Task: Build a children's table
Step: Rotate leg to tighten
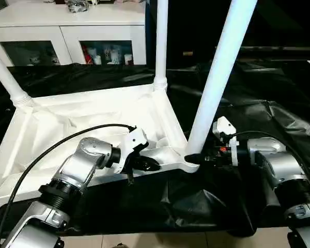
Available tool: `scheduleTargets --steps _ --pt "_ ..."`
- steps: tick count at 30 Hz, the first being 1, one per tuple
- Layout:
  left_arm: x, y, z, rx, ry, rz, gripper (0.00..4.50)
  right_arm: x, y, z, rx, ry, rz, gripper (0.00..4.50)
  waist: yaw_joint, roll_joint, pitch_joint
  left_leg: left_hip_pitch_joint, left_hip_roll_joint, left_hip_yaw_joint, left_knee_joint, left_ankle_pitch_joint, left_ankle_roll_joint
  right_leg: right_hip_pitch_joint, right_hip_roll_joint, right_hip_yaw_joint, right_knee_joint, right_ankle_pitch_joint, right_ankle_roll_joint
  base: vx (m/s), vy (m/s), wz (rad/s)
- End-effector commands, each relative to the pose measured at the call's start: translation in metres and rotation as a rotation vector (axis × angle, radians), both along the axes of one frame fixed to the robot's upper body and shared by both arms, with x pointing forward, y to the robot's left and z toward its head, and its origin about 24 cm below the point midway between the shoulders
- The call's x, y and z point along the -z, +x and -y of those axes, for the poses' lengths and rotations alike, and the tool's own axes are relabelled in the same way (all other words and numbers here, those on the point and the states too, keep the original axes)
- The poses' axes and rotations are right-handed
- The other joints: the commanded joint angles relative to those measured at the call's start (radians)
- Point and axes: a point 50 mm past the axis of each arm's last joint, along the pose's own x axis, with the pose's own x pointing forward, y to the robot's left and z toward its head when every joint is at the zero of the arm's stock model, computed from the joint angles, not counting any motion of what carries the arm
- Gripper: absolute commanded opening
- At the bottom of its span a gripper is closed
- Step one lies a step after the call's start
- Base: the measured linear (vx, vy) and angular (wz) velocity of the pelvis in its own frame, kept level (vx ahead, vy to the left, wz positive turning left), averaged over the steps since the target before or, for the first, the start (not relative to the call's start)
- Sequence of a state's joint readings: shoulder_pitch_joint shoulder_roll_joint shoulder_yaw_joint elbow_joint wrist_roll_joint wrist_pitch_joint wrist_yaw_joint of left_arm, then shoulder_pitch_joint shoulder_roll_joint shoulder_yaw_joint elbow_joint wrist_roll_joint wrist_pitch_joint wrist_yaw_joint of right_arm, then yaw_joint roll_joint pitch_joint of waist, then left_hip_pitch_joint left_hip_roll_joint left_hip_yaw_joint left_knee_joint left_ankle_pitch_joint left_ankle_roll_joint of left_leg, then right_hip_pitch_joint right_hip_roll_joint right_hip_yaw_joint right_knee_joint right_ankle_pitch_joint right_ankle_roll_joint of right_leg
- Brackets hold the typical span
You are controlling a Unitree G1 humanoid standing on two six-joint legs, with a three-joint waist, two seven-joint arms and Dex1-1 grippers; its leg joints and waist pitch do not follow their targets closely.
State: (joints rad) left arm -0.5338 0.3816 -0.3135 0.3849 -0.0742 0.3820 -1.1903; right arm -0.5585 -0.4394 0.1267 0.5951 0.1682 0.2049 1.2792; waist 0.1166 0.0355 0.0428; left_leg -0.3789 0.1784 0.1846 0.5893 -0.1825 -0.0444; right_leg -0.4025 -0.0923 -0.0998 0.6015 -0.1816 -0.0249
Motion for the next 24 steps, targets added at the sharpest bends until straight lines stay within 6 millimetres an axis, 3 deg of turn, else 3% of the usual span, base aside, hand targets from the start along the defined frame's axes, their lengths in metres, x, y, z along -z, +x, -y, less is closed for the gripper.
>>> scheduleTargets --steps 1,6,9,10,12,13,15,17,18,20,22,24 --pt "0.008 -0.006 -0.002 0.008 0.030 -0.040 0.00 -0.002 -0.002 -0.002 -0.035 0.009 -0.011 2.53 0.004 -0.009 -0.064 0.011 0.059 -0.021 -0.064 -0.153 0.079 0.056 -0.071 0.053 -0.063 -0.166 -0.223 0.000 0.000 0.00" --pt "0.008 -0.004 -0.003 -0.017 0.030 -0.034 0.00 0.000 -0.003 -0.002 -0.027 0.017 -0.014 2.35 0.004 -0.010 -0.063 0.012 0.058 -0.020 -0.063 -0.160 0.081 0.055 -0.071 0.053 -0.066 -0.181 -0.225 0.000 0.000 0.00" --pt "0.010 0.004 -0.001 -0.105 0.034 -0.004 0.00 0.004 -0.002 -0.005 0.037 0.068 -0.014 2.26 0.004 -0.011 -0.061 0.013 0.058 -0.019 -0.064 -0.173 0.076 0.053 -0.071 0.054 -0.070 -0.212 -0.216 0.000 0.000 0.00" --pt "0.010 0.014 0.001 -0.210 0.038 0.035 0.00 0.012 0.000 -0.009 0.131 0.091 -0.011 2.24 0.004 -0.011 -0.058 0.014 0.058 -0.020 -0.065 -0.182 0.071 0.051 -0.071 0.054 -0.073 -0.226 -0.213 0.000 0.000 0.00" --pt "0.011 0.027 0.004 -0.351 0.044 0.079 0.00 0.023 0.004 -0.015 0.273 0.095 -0.008 2.19 0.000 -0.010 -0.053 0.025 0.053 -0.021 -0.070 -0.244 0.034 0.043 -0.073 0.054 -0.090 -0.339 -0.186 0.000 0.000 0.00" --pt "0.011 0.030 0.006 -0.395 0.043 0.089 0.00 0.027 0.005 -0.017 0.322 0.087 -0.005 2.17 0.000 -0.015 -0.055 0.027 0.054 -0.025 -0.072 -0.259 0.019 0.049 -0.077 0.052 -0.093 -0.385 -0.164 0.000 0.000 0.00" --pt "0.011 0.034 0.010 -0.431 0.038 0.096 0.00 0.034 0.005 -0.021 0.376 0.067 -0.008 2.15 -0.002 -0.014 -0.053 0.023 0.053 -0.027 -0.076 -0.270 0.017 0.050 -0.078 0.053 -0.096 -0.410 -0.148 0.000 0.000 0.00" --pt "0.011 0.037 0.016 -0.473 0.032 0.107 0.00 0.043 0.006 -0.027 0.476 0.047 -0.021 2.11 -0.012 -0.012 -0.045 0.035 0.049 -0.029 -0.079 -0.340 0.004 0.041 -0.077 0.048 -0.114 -0.518 -0.109 0.000 0.000 0.00" --pt "0.011 0.040 0.022 -0.502 0.027 0.114 0.00 0.049 0.007 -0.033 0.559 0.036 -0.032 2.11 -0.012 -0.012 -0.045 0.035 0.049 -0.029 -0.079 -0.340 0.004 0.041 -0.077 0.048 -0.114 -0.518 -0.109 0.000 0.000 0.00" --pt "0.011 0.043 0.035 -0.535 0.016 0.133 0.00 0.059 0.010 -0.044 0.749 0.025 -0.068 2.09 -0.027 -0.006 -0.040 0.039 0.047 -0.038 -0.087 -0.392 -0.021 0.039 -0.077 0.042 -0.127 -0.593 -0.070 0.000 0.000 0.00" --pt "0.011 0.044 0.044 -0.520 0.004 0.142 0.00 0.062 0.012 -0.054 0.822 0.028 -0.090 2.09 -0.031 -0.006 -0.042 0.048 0.045 -0.040 -0.086 -0.425 -0.023 0.032 -0.078 0.041 -0.135 -0.612 -0.057 0.000 0.000 0.00" --pt "0.011 0.042 0.053 -0.479 -0.011 0.148 0.00 0.057 0.014 -0.066 0.804 0.058 -0.056 2.09 -0.037 -0.001 -0.043 0.043 0.047 -0.043 -0.092 -0.443 -0.023 0.037 -0.076 0.040 -0.134 -0.588 -0.056 0.000 0.000 0.00"
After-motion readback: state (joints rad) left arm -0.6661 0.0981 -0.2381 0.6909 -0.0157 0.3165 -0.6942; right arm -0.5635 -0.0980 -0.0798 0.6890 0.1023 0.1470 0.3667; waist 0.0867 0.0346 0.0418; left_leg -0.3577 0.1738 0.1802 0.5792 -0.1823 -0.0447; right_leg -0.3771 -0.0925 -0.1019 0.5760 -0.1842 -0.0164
